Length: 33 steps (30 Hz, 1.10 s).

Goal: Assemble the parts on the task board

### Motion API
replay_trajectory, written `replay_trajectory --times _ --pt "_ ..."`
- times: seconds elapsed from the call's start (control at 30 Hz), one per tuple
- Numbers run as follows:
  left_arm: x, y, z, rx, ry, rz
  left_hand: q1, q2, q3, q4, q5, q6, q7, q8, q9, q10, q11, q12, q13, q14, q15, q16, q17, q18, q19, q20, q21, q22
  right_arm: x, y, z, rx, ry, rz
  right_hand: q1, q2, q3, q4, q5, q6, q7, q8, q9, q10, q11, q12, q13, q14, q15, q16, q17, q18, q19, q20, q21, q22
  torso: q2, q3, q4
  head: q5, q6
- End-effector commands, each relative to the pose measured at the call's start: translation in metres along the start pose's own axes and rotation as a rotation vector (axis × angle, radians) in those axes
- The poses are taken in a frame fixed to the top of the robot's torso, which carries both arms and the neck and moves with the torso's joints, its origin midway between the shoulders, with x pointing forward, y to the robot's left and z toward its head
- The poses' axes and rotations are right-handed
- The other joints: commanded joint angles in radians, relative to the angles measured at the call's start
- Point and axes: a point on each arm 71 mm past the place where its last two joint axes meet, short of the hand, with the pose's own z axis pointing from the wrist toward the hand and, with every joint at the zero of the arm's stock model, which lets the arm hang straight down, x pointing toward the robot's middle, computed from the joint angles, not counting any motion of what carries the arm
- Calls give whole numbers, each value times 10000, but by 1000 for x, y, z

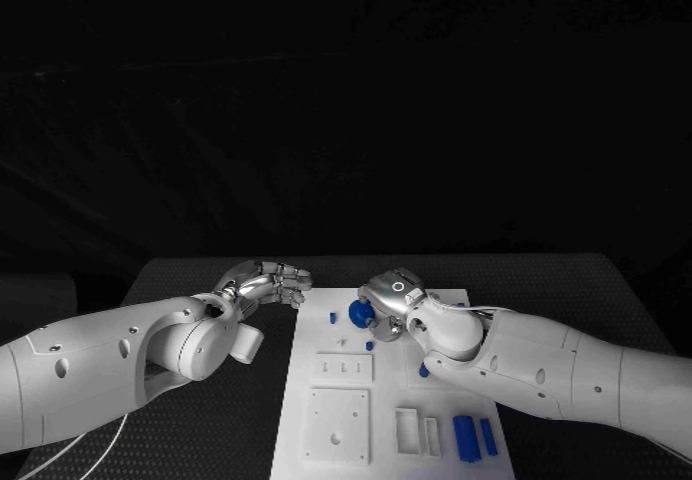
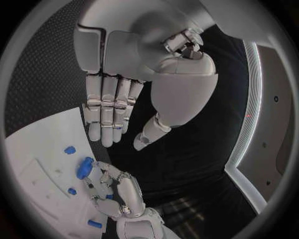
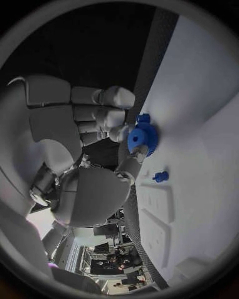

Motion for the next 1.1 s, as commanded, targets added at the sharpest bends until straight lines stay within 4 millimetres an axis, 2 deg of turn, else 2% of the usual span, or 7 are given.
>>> replay_trajectory --times 0.03,0.23,0.37,0.47,0.7,1.03,1.1 --pt "2 -2 0 85 122 24 -107 -12 74 9 26 4 45 -50 12 -4 44 -48 12 -38 34 -55 13 177 -78 -3 56 199 8 2 -2 -96 602 32 18 -94 -52 -27 -19 337 278 -21 31 17 60 -55 12 13 -21 -43 2 309 -25 -14 0 134 2 0 -5 0 9" --pt "2 -2 0 77 123 23 -108 -11 76 10 26 3 45 -52 13 -4 45 -52 13 -39 34 -57 15 177 -79 -3 58 199 8 4 -1 -77 580 241 -19 -155 -134 -60 -58 123 344 -148 -36 3 122 -105 6 14 28 -90 -4 309 -62 1 -28 129 4 -6 5 -6 2" --pt "2 -2 0 78 119 25 -110 -13 76 10 26 1 46 -54 14 -4 46 -55 13 -39 34 -58 17 177 -80 -3 59 199 8 4 0 -51 585 309 -173 -203 -504 -253 -309 -497 373 -462 -171 -16 145 -162 -8 7 56 -130 5 309 -105 13 -44 135 5 -6 6 -10 -1" --pt "2 -2 0 77 131 23 -111 -14 76 9 25 0 47 -55 14 -5 47 -57 13 -39 34 -59 18 177 -81 -3 60 198 9 4 0 -39 669 343 -204 -203 -668 -349 -319 -912 315 -626 -223 -27 97 -201 -15 0 16 -155 19 309 -126 6 -65 128 5 -16 11 -16 5" --pt "2 -2 0 71 129 23 -114 -17 76 9 25 -3 48 -58 15 -7 49 -63 13 -40 35 -61 21 177 -82 -2 62 198 10 4 0 -46 835 506 -30 -177 -544 -374 -232 -1091 239 -657 -224 -18 25 -234 -21 9 -45 -187 26 309 -129 -1 -93 115 5 -24 8 -23 -8" --pt "2 -2 1 65 137 42 -134 -3 78 26 26 -6 47 -62 18 -6 55 -72 15 -41 37 -67 27 175 -84 1 65 196 9 8 -1 -149 875 813 -6 -25 -269 -311 1638 -1211 163 -546 -163 26 -50 -288 7 40 -110 -233 85 309 -104 32 -91 140 5 -19 5 -21 -49" --pt "2 -2 1 64 142 41 -135 -2 78 27 27 -6 47 -63 18 -7 55 -73 15 -41 37 -68 27 175 -84 1 66 196 8 8 -1 -164 841 837 -14 -4 -265 -347 1818 -1227 152 -535 -157 27 -55 -292 12 41 -115 -235 93 309 -104 32 -88 143 4 -18 2 -21 -51"
